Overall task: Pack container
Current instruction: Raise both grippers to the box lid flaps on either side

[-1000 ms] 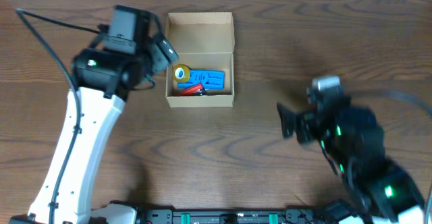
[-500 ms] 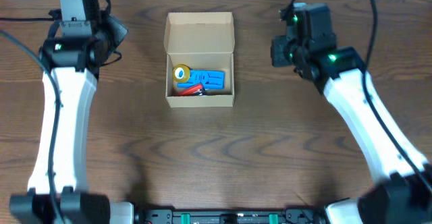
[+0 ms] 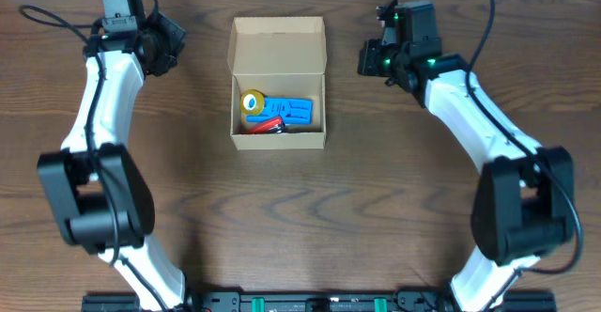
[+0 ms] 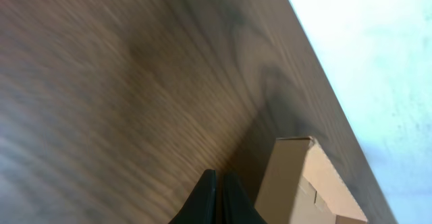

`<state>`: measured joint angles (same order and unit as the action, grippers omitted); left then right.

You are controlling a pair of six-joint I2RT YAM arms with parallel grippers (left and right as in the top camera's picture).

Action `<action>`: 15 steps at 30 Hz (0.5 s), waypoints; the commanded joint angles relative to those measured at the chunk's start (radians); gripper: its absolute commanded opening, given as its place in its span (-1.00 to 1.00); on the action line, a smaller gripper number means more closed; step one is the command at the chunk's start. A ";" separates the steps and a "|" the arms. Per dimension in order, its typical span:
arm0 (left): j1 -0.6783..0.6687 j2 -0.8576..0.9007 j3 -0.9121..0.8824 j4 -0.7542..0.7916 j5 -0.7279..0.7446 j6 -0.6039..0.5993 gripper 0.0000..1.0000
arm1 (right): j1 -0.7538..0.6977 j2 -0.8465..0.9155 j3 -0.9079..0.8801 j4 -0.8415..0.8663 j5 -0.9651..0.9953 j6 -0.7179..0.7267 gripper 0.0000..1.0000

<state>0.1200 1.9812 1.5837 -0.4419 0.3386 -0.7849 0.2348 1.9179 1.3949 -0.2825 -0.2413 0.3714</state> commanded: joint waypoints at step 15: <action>0.001 0.249 0.016 0.148 0.450 -0.083 -0.89 | -0.013 0.236 0.023 0.258 -0.237 0.257 -0.97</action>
<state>0.1226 2.2021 1.5837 -0.3107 0.6933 -0.8421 0.2310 2.1246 1.3960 -0.0494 -0.4183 0.5697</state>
